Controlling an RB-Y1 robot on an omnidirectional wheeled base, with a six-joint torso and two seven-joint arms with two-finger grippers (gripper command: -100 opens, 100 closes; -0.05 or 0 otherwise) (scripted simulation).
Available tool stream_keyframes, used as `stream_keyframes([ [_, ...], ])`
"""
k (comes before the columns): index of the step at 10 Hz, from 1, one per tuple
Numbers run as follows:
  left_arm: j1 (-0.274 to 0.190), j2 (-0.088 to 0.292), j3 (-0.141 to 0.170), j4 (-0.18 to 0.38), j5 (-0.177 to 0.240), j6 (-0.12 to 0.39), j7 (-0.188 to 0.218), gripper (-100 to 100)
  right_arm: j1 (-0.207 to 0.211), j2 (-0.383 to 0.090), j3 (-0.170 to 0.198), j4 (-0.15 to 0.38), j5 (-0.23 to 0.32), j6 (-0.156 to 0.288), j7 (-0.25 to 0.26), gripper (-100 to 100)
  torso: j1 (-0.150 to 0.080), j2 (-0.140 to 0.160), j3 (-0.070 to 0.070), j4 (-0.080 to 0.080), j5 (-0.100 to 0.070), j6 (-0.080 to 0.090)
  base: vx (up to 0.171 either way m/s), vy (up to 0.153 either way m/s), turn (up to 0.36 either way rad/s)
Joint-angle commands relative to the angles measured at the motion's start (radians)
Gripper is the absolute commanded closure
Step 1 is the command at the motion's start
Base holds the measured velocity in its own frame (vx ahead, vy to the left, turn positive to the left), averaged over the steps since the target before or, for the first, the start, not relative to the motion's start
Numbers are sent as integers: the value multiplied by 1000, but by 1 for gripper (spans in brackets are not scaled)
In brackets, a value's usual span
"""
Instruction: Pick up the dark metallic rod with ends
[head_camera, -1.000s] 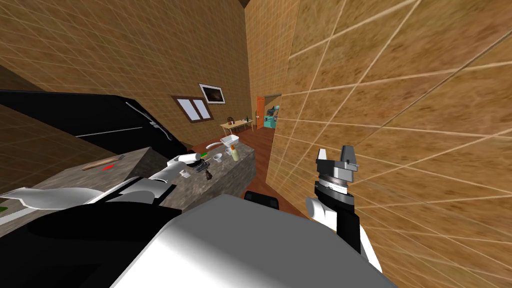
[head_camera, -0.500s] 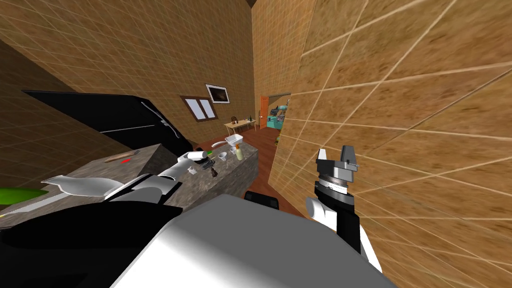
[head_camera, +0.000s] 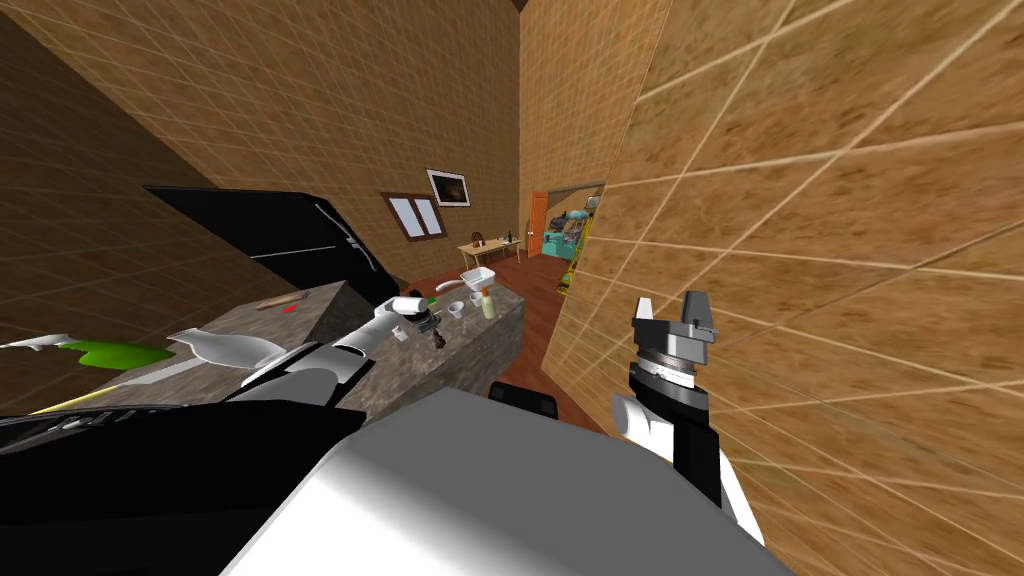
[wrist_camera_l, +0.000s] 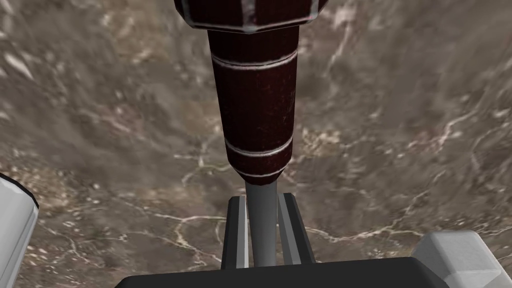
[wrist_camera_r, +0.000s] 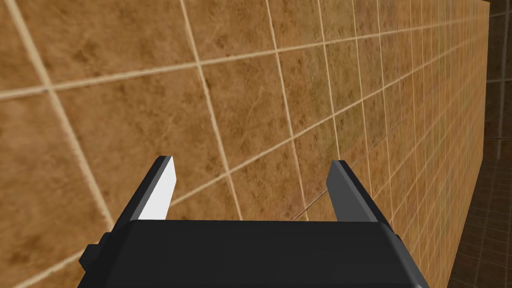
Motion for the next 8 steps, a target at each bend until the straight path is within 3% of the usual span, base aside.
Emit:
stream_keyframes([
  [1,-50,-32,-43,-50,-43,39,50,100,0,0,0,0,0,0,0,0,0,0,0,0,0,0,-4,76,275],
  [2,-57,-32,-43,-51,-43,39,54,100,0,0,0,0,0,0,0,0,1,0,0,0,0,0,-7,55,90],
  [3,-86,-50,-68,-89,-68,65,89,100,0,0,0,0,0,0,0,0,0,0,0,0,0,1,-3,61,147],
  [4,-88,-50,-68,-89,-68,65,89,100,0,0,0,0,0,0,0,0,0,-1,0,0,-1,1,4,44,73],
  [5,-119,-68,-93,-117,-93,92,123,100,0,0,0,0,0,0,0,0,-1,0,0,0,0,0,-3,53,187],
  [7,-119,-67,-91,-109,-90,84,112,100,0,0,0,0,0,0,0,0,-2,1,1,0,-1,0,-2,19,44],
  [8,-120,-67,-91,-111,-90,86,114,0,0,0,0,0,0,0,0,0,-4,1,0,0,-1,0,0,0,0],
])
